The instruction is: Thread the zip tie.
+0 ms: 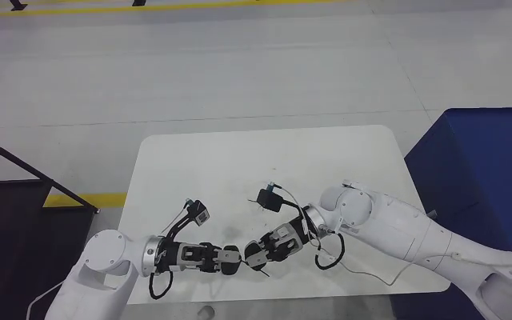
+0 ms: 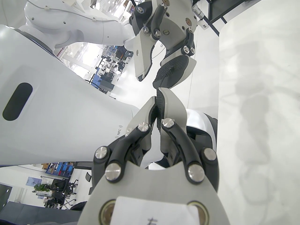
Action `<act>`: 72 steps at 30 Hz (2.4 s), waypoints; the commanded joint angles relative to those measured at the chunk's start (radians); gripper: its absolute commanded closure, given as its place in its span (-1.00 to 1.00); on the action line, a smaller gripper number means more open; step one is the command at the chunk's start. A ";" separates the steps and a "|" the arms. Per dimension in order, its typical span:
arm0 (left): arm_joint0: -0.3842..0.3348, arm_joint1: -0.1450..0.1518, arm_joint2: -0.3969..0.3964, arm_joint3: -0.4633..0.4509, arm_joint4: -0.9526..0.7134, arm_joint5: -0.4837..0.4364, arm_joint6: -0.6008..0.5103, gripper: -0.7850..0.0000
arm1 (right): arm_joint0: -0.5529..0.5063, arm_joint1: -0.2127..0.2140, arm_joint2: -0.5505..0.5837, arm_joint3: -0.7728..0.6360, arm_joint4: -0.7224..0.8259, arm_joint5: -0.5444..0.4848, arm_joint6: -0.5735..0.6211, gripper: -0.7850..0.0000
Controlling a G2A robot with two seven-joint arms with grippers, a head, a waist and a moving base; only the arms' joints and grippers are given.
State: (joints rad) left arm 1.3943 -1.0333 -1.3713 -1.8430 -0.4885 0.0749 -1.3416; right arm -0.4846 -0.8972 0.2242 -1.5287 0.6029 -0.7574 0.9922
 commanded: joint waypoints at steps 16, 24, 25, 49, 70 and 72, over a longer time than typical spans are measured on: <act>0.022 0.015 -0.005 -0.016 0.010 -0.036 0.022 1.00 | -0.060 -0.001 0.073 -0.016 -0.019 0.025 0.036 -1.00; 0.032 0.017 -0.012 -0.021 0.022 -0.056 0.037 1.00 | -0.086 0.002 0.089 -0.071 0.034 -0.032 0.039 -1.00; 0.037 0.016 -0.021 -0.024 -0.017 -0.054 0.058 1.00 | -0.097 0.007 0.106 -0.068 0.087 -0.051 0.019 -1.00; 0.155 -0.001 -0.093 -0.108 -0.238 -0.255 0.317 1.00 | -0.219 0.057 0.251 0.013 0.390 0.048 -0.023 -1.00; 0.104 -0.023 0.105 -0.179 -0.007 -0.197 0.517 1.00 | -0.348 0.048 0.390 -0.041 0.426 0.178 0.091 0.30; 0.104 -0.023 0.104 -0.177 -0.012 -0.197 0.512 1.00 | -0.354 0.041 0.395 -0.040 0.425 0.182 0.091 0.40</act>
State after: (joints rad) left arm 1.4986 -1.0564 -1.2663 -2.0220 -0.4978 -0.1223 -0.8270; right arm -0.8357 -0.8527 0.6167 -1.5688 1.0279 -0.5776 1.0832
